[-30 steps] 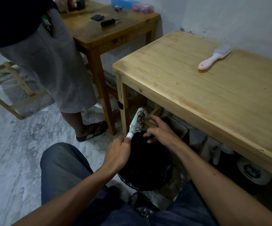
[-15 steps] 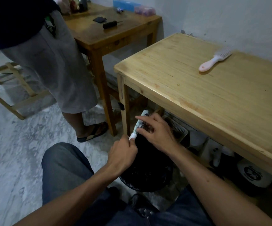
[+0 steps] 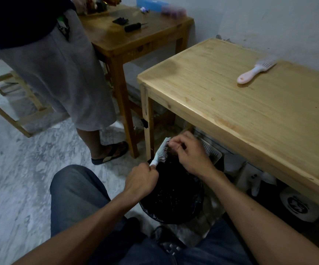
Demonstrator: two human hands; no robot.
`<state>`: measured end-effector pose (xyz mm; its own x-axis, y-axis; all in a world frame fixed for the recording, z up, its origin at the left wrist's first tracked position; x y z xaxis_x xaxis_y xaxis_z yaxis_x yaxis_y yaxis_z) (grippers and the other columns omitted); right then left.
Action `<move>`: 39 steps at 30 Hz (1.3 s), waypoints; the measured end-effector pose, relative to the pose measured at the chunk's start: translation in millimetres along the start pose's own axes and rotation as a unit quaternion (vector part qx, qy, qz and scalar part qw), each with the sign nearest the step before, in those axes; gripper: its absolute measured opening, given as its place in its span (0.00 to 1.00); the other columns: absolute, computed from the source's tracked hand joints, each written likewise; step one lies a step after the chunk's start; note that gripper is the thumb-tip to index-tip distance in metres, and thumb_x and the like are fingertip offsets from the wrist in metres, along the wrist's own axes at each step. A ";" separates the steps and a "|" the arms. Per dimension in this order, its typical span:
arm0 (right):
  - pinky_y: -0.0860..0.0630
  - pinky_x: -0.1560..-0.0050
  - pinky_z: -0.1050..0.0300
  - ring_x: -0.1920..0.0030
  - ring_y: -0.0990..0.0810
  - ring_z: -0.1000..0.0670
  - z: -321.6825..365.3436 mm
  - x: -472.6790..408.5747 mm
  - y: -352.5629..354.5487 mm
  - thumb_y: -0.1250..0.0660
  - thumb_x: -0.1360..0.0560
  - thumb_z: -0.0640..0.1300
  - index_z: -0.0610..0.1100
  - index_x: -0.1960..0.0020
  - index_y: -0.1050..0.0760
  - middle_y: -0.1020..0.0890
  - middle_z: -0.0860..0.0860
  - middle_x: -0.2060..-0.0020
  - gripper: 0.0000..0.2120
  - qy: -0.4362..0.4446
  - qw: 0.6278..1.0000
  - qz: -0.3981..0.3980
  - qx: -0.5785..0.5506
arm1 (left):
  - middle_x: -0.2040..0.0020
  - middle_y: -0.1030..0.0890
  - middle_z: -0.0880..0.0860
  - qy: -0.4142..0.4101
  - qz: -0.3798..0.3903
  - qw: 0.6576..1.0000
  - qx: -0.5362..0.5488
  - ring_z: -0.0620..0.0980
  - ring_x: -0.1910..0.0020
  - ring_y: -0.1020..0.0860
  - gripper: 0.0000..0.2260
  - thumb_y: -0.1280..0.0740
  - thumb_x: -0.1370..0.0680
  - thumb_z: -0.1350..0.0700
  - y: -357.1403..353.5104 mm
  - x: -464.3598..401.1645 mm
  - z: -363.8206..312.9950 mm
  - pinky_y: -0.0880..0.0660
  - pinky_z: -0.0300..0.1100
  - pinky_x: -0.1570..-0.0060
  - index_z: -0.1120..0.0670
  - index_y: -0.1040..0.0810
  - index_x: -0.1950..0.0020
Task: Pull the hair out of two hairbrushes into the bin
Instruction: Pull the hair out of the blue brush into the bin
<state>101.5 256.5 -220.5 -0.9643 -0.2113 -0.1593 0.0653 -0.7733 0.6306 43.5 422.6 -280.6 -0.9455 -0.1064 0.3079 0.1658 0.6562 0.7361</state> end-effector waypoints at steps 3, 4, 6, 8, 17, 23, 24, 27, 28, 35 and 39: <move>0.29 0.55 0.74 0.53 0.22 0.66 -10.6 -0.6 21.4 0.32 0.19 0.47 0.48 0.50 0.18 0.17 0.57 0.54 0.05 -0.048 0.994 -0.049 -0.088 | 0.61 0.18 0.56 0.048 -0.004 0.998 0.050 0.55 0.63 0.20 0.20 0.43 0.18 0.45 7.9 -7.9 17.1 0.29 0.46 0.65 0.58 0.23 0.59; 0.29 0.56 0.74 0.54 0.22 0.67 -13.7 0.3 26.4 0.32 0.19 0.48 0.49 0.50 0.18 0.17 0.58 0.56 0.05 -0.062 0.992 -0.053 -0.098 | 0.63 0.19 0.55 0.054 -0.009 0.996 0.065 0.55 0.65 0.21 0.20 0.43 0.18 0.46 10.1 -8.9 20.1 0.29 0.46 0.66 0.57 0.25 0.62; 0.28 0.57 0.67 0.56 0.21 0.63 -22.6 3.0 29.0 0.31 0.20 0.49 0.49 0.52 0.18 0.16 0.58 0.56 0.06 -0.096 0.991 -0.042 -0.089 | 0.68 0.22 0.55 0.056 -0.017 0.995 0.084 0.54 0.69 0.24 0.19 0.43 0.18 0.48 13.6 -9.5 22.0 0.31 0.45 0.67 0.55 0.29 0.66; 0.27 0.54 0.59 0.56 0.22 0.59 -36.8 8.5 19.7 0.32 0.19 0.48 0.48 0.51 0.17 0.16 0.55 0.55 0.06 -0.145 0.988 0.003 -0.051 | 0.68 0.24 0.53 0.049 -0.025 0.995 0.082 0.53 0.69 0.25 0.17 0.43 0.18 0.50 17.1 -7.6 17.7 0.34 0.44 0.68 0.53 0.30 0.66; 0.22 0.62 0.59 0.59 0.16 0.53 -57.2 27.1 -24.0 0.33 0.22 0.58 0.55 0.42 0.19 0.15 0.53 0.57 0.12 -0.258 0.957 0.068 -0.110 | 0.62 0.21 0.53 -0.013 -0.051 0.995 0.083 0.52 0.64 0.24 0.13 0.43 0.17 0.48 18.1 5.5 -5.6 0.36 0.45 0.68 0.53 0.27 0.56; 0.24 0.62 0.58 0.66 0.18 0.55 -60.9 19.4 -13.9 0.29 0.22 0.50 0.49 0.52 0.15 0.14 0.48 0.64 0.06 -0.247 0.964 0.025 -0.097 | 0.62 0.21 0.54 0.013 -0.044 0.988 0.148 0.53 0.64 0.24 0.13 0.42 0.18 0.49 17.8 3.3 -1.3 0.33 0.46 0.65 0.55 0.24 0.56; 0.25 0.61 0.59 0.65 0.18 0.54 -62.2 21.4 -10.7 0.29 0.21 0.50 0.49 0.51 0.16 0.15 0.50 0.64 0.06 -0.245 0.966 0.032 -0.076 | 0.62 0.21 0.54 0.031 -0.041 0.982 0.184 0.54 0.65 0.24 0.13 0.41 0.19 0.49 18.6 1.6 3.3 0.32 0.47 0.64 0.55 0.23 0.55; 0.25 0.56 0.57 0.62 0.18 0.53 -71.4 30.4 -8.3 0.29 0.21 0.48 0.49 0.52 0.16 0.17 0.51 0.66 0.05 -0.258 0.963 0.070 -0.027 | 0.64 0.22 0.56 0.072 -0.039 0.962 0.261 0.54 0.67 0.26 0.12 0.41 0.22 0.49 19.3 -0.6 14.0 0.32 0.50 0.65 0.54 0.22 0.53; 0.24 0.54 0.56 0.60 0.18 0.52 -73.9 33.7 -9.5 0.29 0.21 0.48 0.48 0.52 0.15 0.17 0.52 0.65 0.05 -0.263 0.961 0.089 -0.011 | 0.65 0.23 0.55 0.077 -0.042 0.958 0.273 0.54 0.68 0.26 0.13 0.41 0.22 0.49 19.2 -0.2 15.2 0.32 0.49 0.65 0.55 0.22 0.52; 0.24 0.48 0.56 0.46 0.18 0.50 -77.6 47.8 -21.3 0.30 0.21 0.42 0.45 0.48 0.14 0.15 0.50 0.49 0.06 -0.273 0.942 0.177 0.086 | 0.64 0.24 0.53 0.084 -0.078 0.943 0.314 0.54 0.67 0.29 0.15 0.43 0.26 0.45 28.3 -0.5 18.2 0.33 0.52 0.61 0.53 0.22 0.53; 0.26 0.56 0.64 0.49 0.22 0.52 -68.0 42.0 -29.4 0.35 0.22 0.37 0.47 0.23 0.31 0.24 0.48 0.32 0.28 -0.271 0.930 0.239 0.060 | 0.66 0.24 0.53 0.047 -0.079 0.954 0.286 0.54 0.67 0.27 0.15 0.42 0.23 0.46 32.3 7.4 7.9 0.32 0.50 0.64 0.55 0.22 0.54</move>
<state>76.5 229.7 -297.4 -0.8217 -0.1565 0.5480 0.5231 -0.5888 0.6162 39.6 448.9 -259.3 -0.9126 -0.2859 0.2924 -0.1819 0.9242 0.3359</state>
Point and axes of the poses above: each hand's wrist, its own x-axis away from the middle knuckle, its own y-axis out of the back of the hand, z = x × y, the point moved 10 cm from there along -x, towards the middle knuckle
